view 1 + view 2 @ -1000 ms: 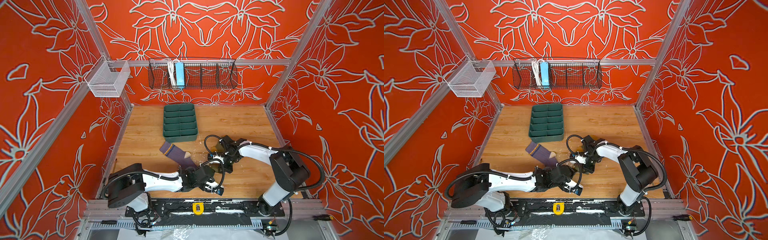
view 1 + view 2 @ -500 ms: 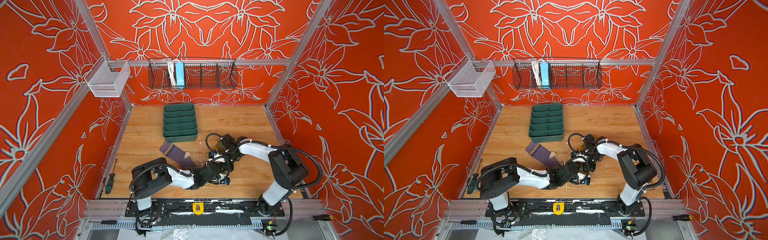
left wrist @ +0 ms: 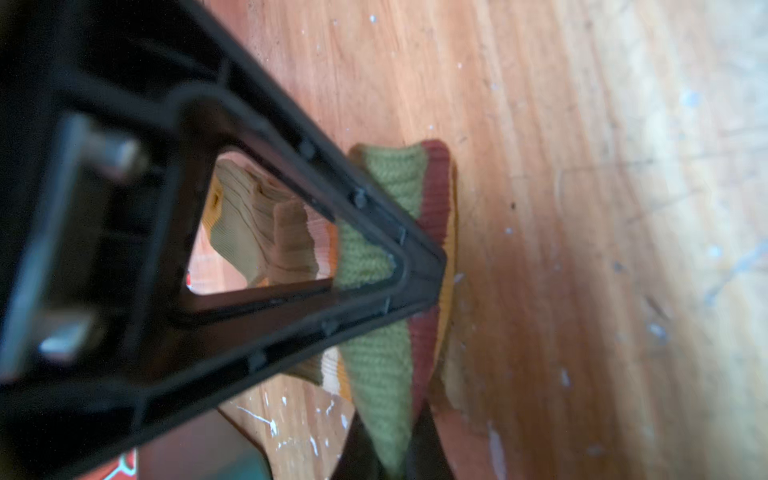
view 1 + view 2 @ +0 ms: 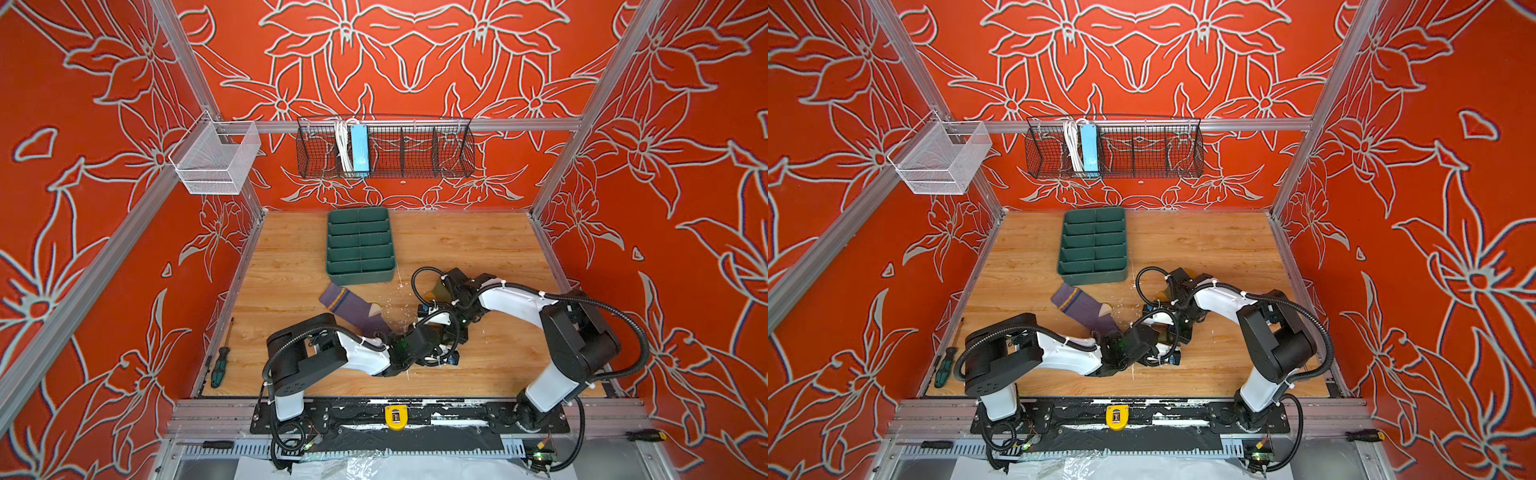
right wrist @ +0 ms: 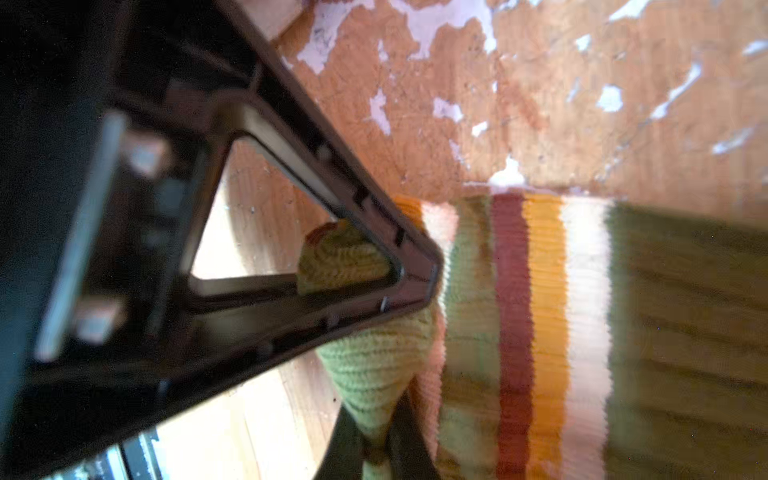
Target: Roll the socks
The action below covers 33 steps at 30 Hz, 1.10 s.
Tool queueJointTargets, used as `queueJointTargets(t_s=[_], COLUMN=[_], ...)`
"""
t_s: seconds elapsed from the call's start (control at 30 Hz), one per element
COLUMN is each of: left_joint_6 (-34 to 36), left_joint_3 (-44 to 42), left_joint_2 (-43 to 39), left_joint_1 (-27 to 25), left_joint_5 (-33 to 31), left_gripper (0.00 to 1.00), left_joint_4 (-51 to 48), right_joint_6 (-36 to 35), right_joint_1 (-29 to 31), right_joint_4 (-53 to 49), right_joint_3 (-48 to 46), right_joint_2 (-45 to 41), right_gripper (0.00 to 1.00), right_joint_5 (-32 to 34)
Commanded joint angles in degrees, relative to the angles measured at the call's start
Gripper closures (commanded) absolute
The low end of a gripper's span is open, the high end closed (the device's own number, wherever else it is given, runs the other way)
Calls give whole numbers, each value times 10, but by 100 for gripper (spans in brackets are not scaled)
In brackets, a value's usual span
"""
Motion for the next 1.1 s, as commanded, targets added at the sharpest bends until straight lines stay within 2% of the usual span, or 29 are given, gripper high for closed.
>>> queueJointTargets(t_s=[0.0, 0.03, 0.07, 0.1, 0.13, 0.3, 0.47, 0.53, 0.7, 0.87, 0.9, 0.97, 1.03, 1.07], left_joint_6=[-31, -34, -37, -41, -44, -66, -74, -82, -122, -171, -182, -213, -245, -257], left_joint_3=[20, 23, 24, 27, 31, 42, 45, 57, 145, 288, 322, 382, 446, 465], left_joint_2=[-16, -22, -27, -32, -35, -33, -25, -23, -4, 72, 96, 143, 195, 214], left_joint_1=[1, 1, 1, 2, 3, 9, 12, 15, 42, 80, 89, 104, 120, 127], left_joint_5=[34, 44, 52, 64, 75, 100, 101, 112, 221, 333, 355, 394, 436, 456], left_gripper=[100, 100, 100, 100, 100, 100, 100, 100, 100, 100, 100, 100, 100, 100], left_joint_4=[-74, -94, -107, -129, -149, -194, -210, -233, -381, -558, -595, -654, -710, -725], right_joint_6=[13, 21, 25, 26, 24, -1, -23, -9, 92, 230, 257, 287, 268, 259], right_joint_1=[1, 1, 1, 0, 0, -6, -65, -91, -134, -166, -169, -171, -171, -170], right_joint_4=[14, 21, 26, 30, 34, 67, 141, 206, 376, 411, 399, 353, 309, 297], right_joint_3=[-15, -19, -23, -32, -42, -95, -138, -152, -145, -77, -64, -37, -25, -24], right_joint_2=[-29, -41, -52, -68, -84, -180, -305, -342, -374, -403, -410, -426, -444, -452], right_gripper=[100, 86, 65, 36, 26, 24, 23, 18, 5, 2, 2, 2, 2, 2], right_joint_5=[29, 37, 43, 50, 61, 128, 183, 225, 412, 511, 510, 458, 339, 301])
